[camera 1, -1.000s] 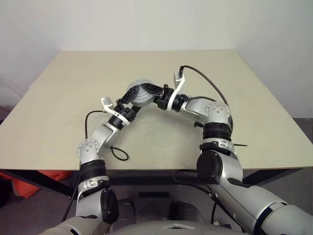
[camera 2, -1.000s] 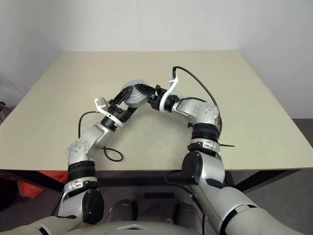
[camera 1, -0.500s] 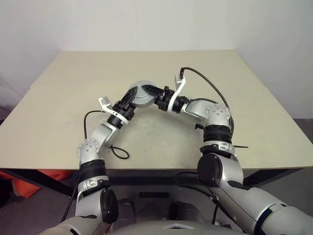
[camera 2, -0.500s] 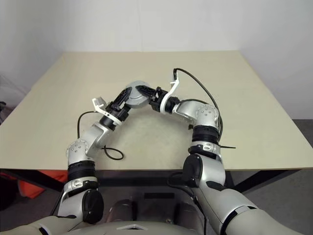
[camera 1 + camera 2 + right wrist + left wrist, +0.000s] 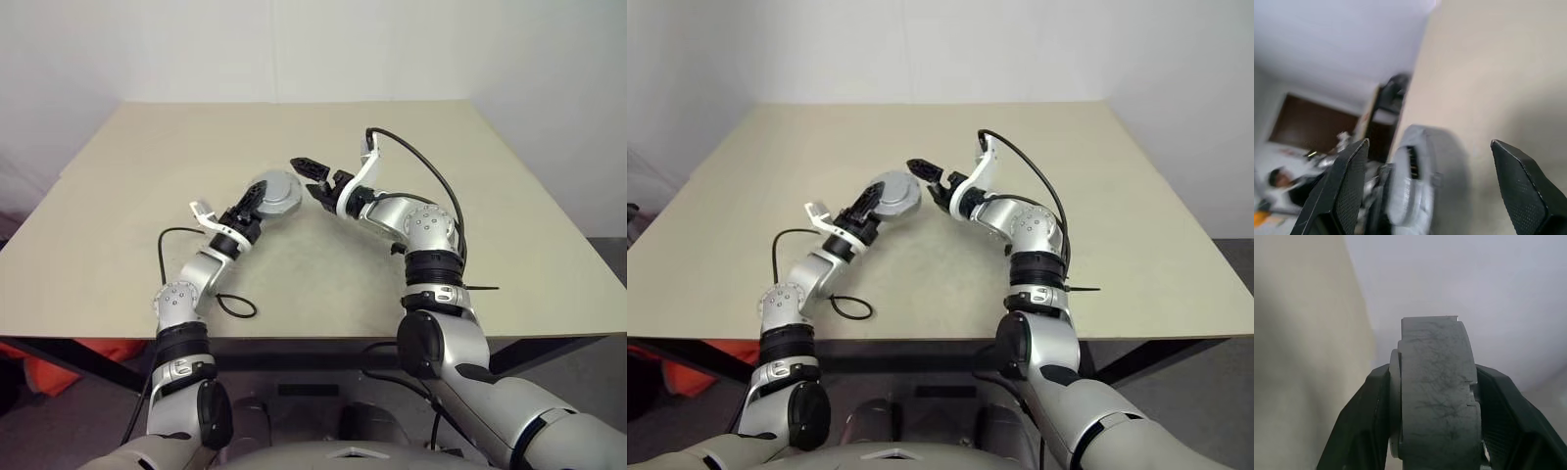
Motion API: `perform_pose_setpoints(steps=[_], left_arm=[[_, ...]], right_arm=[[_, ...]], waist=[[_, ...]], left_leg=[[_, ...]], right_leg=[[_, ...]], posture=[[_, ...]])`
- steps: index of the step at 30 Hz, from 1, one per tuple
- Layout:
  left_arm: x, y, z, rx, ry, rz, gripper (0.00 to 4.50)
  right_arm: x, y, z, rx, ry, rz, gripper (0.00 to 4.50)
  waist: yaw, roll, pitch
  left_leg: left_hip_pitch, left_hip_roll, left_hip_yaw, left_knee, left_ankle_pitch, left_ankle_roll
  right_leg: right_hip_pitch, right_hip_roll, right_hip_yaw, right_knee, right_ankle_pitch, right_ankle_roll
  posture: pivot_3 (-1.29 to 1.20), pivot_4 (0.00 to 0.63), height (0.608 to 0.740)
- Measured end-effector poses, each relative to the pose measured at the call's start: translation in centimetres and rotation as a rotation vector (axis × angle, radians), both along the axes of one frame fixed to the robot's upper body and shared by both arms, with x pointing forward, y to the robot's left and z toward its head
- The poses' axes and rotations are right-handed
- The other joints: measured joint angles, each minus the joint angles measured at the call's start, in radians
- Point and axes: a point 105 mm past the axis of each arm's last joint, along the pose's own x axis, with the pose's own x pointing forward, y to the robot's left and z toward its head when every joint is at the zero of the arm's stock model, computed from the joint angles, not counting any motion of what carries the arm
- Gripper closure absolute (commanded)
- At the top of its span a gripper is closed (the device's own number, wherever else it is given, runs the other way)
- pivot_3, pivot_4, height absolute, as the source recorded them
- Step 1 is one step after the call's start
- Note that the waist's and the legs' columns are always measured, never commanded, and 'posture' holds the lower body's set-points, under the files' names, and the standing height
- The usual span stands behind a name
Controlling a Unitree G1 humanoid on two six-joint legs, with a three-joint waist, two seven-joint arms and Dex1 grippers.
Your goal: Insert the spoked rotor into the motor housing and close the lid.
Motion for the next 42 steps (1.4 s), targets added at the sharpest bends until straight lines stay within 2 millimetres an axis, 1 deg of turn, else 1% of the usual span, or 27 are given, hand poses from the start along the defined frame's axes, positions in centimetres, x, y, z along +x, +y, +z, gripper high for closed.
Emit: perform_pose_setpoints(steps=[2, 4, 6, 8, 11, 14, 17, 20, 22, 23, 27, 29, 30, 32, 34, 35, 37, 40, 41, 42], left_arm=[[0.4, 2.2, -0.5, 0.036, 0.027, 0.100, 2.41], [0.5, 5.2, -1.0, 0.076, 0.060, 0.223, 2.41], [0.1, 7.9, -1.7, 0.111, 0.096, 0.333, 2.41], [-0.2, 10.0, -2.3, 0.137, 0.134, 0.418, 2.41], [-0.6, 12.3, -3.3, 0.164, 0.202, 0.522, 2.41], [-0.9, 13.5, -4.3, 0.180, 0.264, 0.584, 2.41], [-1.0, 13.9, -5.0, 0.197, 0.316, 0.614, 2.41], [-1.0, 14.2, -5.3, 0.195, 0.334, 0.633, 2.41], [-1.1, 14.4, -5.3, 0.195, 0.338, 0.641, 1.66], [-1.2, 14.6, -5.4, 0.202, 0.341, 0.649, 1.40], [-1.5, 15.8, -5.1, 0.237, 0.350, 0.695, 0.05], [-1.6, 16.5, -4.8, 0.259, 0.356, 0.727, 0.05], [-1.9, 17.3, -4.8, 0.272, 0.366, 0.756, 0.05], [-3.1, 19.9, -4.6, 0.296, 0.390, 0.850, 0.05], [-4.5, 22.7, -3.8, 0.328, 0.391, 0.945, 0.05], [-5.0, 23.7, -3.3, 0.347, 0.386, 0.980, 0.05], [-5.6, 25.0, -2.4, 0.396, 0.374, 1.027, 0.05], [-5.8, 25.5, -2.1, 0.474, 0.375, 1.040, 0.05], [-5.7, 25.2, -2.1, 0.516, 0.371, 1.028, 0.05], [-5.2, 24.4, -1.8, 0.601, 0.347, 0.996, 0.05]], right_arm=[[0.3, -0.6, -0.5, -0.018, 0.008, -0.027, 0.03], [0.3, -1.0, -1.0, -0.028, 0.015, -0.042, 0.03], [0.3, -1.2, -1.1, -0.031, 0.017, -0.047, 0.03], [0.4, -1.3, -1.1, -0.032, 0.015, -0.048, 0.03], [0.3, -1.1, -1.1, -0.038, 0.012, -0.041, 0.03], [0.3, -1.0, -1.1, -0.042, 0.007, -0.042, 0.03], [0.4, -1.0, -1.1, -0.041, 0.004, -0.043, 0.03], [0.4, -0.8, -1.7, -0.037, 0.032, -0.036, 0.03], [0.3, -0.7, -2.1, -0.034, 0.046, -0.031, 0.00], [0.4, -0.6, -2.2, -0.032, 0.050, -0.029, 0.00], [0.6, -0.2, -1.9, -0.027, 0.051, -0.012, 0.00], [0.7, 0.1, -1.8, -0.027, 0.051, -0.006, 0.00], [0.8, 0.1, -1.9, -0.028, 0.054, -0.004, 0.00], [1.0, -0.3, -2.3, -0.041, 0.066, -0.010, 0.00], [1.3, -0.6, -2.5, -0.048, 0.073, -0.016, 0.00], [1.4, -0.6, -2.5, -0.052, 0.074, -0.017, 0.00], [1.5, -0.4, -2.5, -0.055, 0.075, -0.009, 0.00], [1.5, 0.0, -2.3, -0.098, 0.037, 0.008, 0.00], [1.6, 0.1, -2.3, -0.131, 0.006, 0.010, 0.00], [1.7, -0.1, -2.2, -0.204, -0.068, -0.004, 0.00]], waist=[[-0.003, 0.000, 0.000], [-0.004, 0.000, 0.000], [-0.004, 0.000, 0.000], [-0.001, -0.001, 0.000], [0.005, -0.002, 0.000], [0.007, -0.004, 0.000], [0.006, -0.006, 0.000], [0.004, -0.007, -0.001], [0.003, -0.007, -0.001], [0.002, -0.007, 0.000], [-0.006, -0.007, -0.001], [-0.009, -0.007, -0.001], [-0.011, -0.007, -0.001], [-0.012, -0.007, -0.001], [-0.009, -0.007, -0.001], [-0.005, -0.007, -0.001], [-0.001, -0.007, -0.001], [0.005, -0.007, -0.001], [0.006, -0.008, -0.001], [0.010, -0.009, -0.001]], left_leg=[[0.000, 0.000, 0.000, 0.000, 0.000, 0.000], [0.000, 0.000, 0.000, 0.000, 0.000, 0.000], [0.000, 0.000, 0.000, 0.000, 0.000, 0.000], [0.000, 0.000, -0.001, 0.000, 0.000, 0.000], [-0.001, 0.000, -0.002, 0.001, 0.000, 0.000], [0.000, 0.001, -0.003, 0.003, 0.000, 0.000], [0.000, 0.001, -0.004, 0.004, 0.000, 0.000], [0.002, 0.001, -0.004, 0.004, 0.000, -0.001], [0.002, 0.001, -0.004, 0.004, 0.001, -0.001], [0.002, 0.001, -0.004, 0.004, 0.001, -0.001], [0.004, 0.001, -0.004, 0.004, 0.001, -0.002], [0.005, 0.001, -0.003, 0.004, 0.001, -0.002], [0.005, 0.001, -0.003, 0.004, 0.002, -0.003], [0.005, 0.002, -0.004, 0.004, 0.002, -0.003], [0.005, 0.002, -0.004, 0.004, 0.002, -0.003], [0.005, 0.001, -0.004, 0.004, 0.002, -0.003], [0.004, 0.001, -0.004, 0.004, 0.002, -0.003], [0.004, 0.001, -0.005, 0.005, 0.002, -0.003], [0.004, 0.001, -0.006, 0.005, 0.002, -0.003], [0.003, 0.001, -0.006, 0.006, 0.002, -0.003]], right_leg=[[0.000, 0.000, 0.000, 0.000, 0.000, 0.000], [0.000, 0.001, 0.000, 0.000, 0.000, 0.000], [0.000, 0.000, 0.000, 0.000, 0.000, 0.000], [0.000, 0.000, 0.000, 0.000, 0.000, 0.000], [0.001, 0.000, 0.000, 0.000, 0.001, 0.001], [0.003, 0.000, 0.000, 0.000, 0.001, 0.002], [0.003, 0.000, 0.000, 0.000, 0.002, 0.002], [0.004, 0.000, 0.000, 0.001, 0.003, 0.002], [0.004, 0.000, 0.000, 0.001, 0.003, 0.001], [0.004, 0.000, 0.000, 0.001, 0.003, 0.001], [0.004, 0.000, 0.000, 0.002, 0.002, 0.000], [0.004, 0.001, 0.000, 0.002, 0.002, -0.002], [0.004, 0.001, 0.000, 0.002, 0.002, -0.002], [0.004, 0.003, 0.000, 0.002, 0.002, -0.003], [0.004, 0.003, 0.000, 0.002, 0.002, -0.003], [0.004, 0.003, 0.000, 0.002, 0.002, -0.003], [0.004, 0.002, 0.000, 0.002, 0.002, -0.004], [0.006, -0.001, 0.000, 0.003, 0.002, -0.003], [0.006, -0.001, 0.000, 0.003, 0.002, -0.003], [0.007, -0.001, -0.001, 0.002, 0.002, -0.003]], posture=[[0.00, 0.000, 0.740], [0.00, 0.000, 0.740], [0.00, 0.000, 0.740], [0.00, 0.000, 0.740], [0.00, 0.000, 0.740], [0.00, 0.000, 0.740], [0.00, 0.000, 0.740], [0.00, 0.000, 0.740], [0.00, 0.000, 0.740], [0.00, 0.000, 0.740], [0.00, 0.000, 0.740], [0.00, 0.000, 0.740], [0.00, 0.000, 0.740], [0.00, 0.000, 0.740], [0.00, 0.000, 0.740], [0.00, 0.000, 0.740], [0.00, 0.000, 0.740], [0.00, 0.000, 0.740], [0.00, 0.000, 0.740], [0.00, 0.000, 0.740]])
